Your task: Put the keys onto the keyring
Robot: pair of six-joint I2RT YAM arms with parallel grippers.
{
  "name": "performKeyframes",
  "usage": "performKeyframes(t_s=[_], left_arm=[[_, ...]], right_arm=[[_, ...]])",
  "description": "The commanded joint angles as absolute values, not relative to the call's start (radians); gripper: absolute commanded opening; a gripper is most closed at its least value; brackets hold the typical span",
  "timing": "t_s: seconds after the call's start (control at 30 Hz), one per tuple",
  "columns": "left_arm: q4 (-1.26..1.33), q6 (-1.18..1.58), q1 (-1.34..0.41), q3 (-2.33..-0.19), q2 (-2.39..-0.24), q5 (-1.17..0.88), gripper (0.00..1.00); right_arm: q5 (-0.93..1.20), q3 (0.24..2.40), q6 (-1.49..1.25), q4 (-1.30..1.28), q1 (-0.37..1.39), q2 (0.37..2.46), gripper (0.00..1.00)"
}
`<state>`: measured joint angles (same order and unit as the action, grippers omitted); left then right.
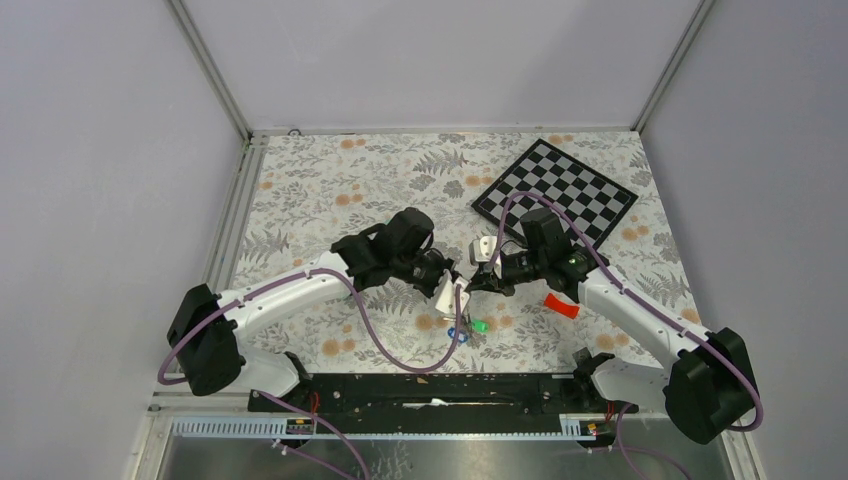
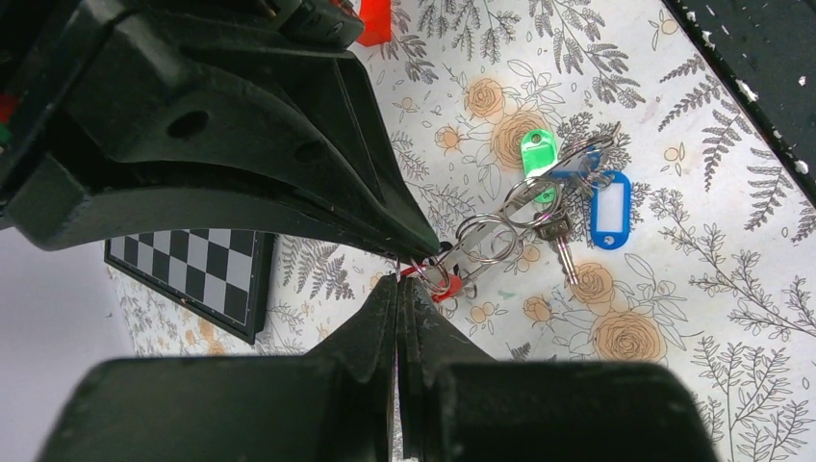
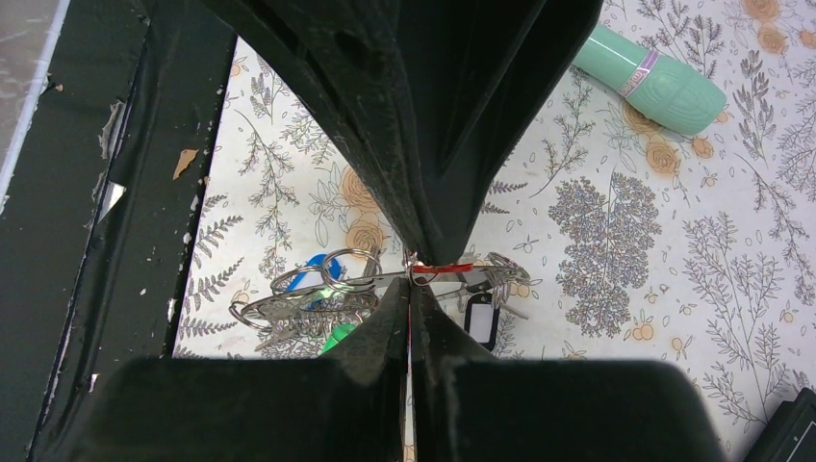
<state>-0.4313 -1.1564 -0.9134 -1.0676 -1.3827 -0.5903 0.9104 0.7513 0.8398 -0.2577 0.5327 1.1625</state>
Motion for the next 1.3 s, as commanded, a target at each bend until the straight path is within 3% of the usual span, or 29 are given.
performKeyframes(t_s=[0.0,1.27], left_arm=[[-0.440,-1.209,-0.925,-1.085,-1.355,-0.576,0.00],[-0.501,-1.295,-0.945,-1.076,-1.361,-0.564,0.00]], right_arm=[[0.954,0.776,0.831,-0.221,0.524,1.158,0.00],[0.919,0.801,0.719,-0.193,0.503,1.192,0.00]])
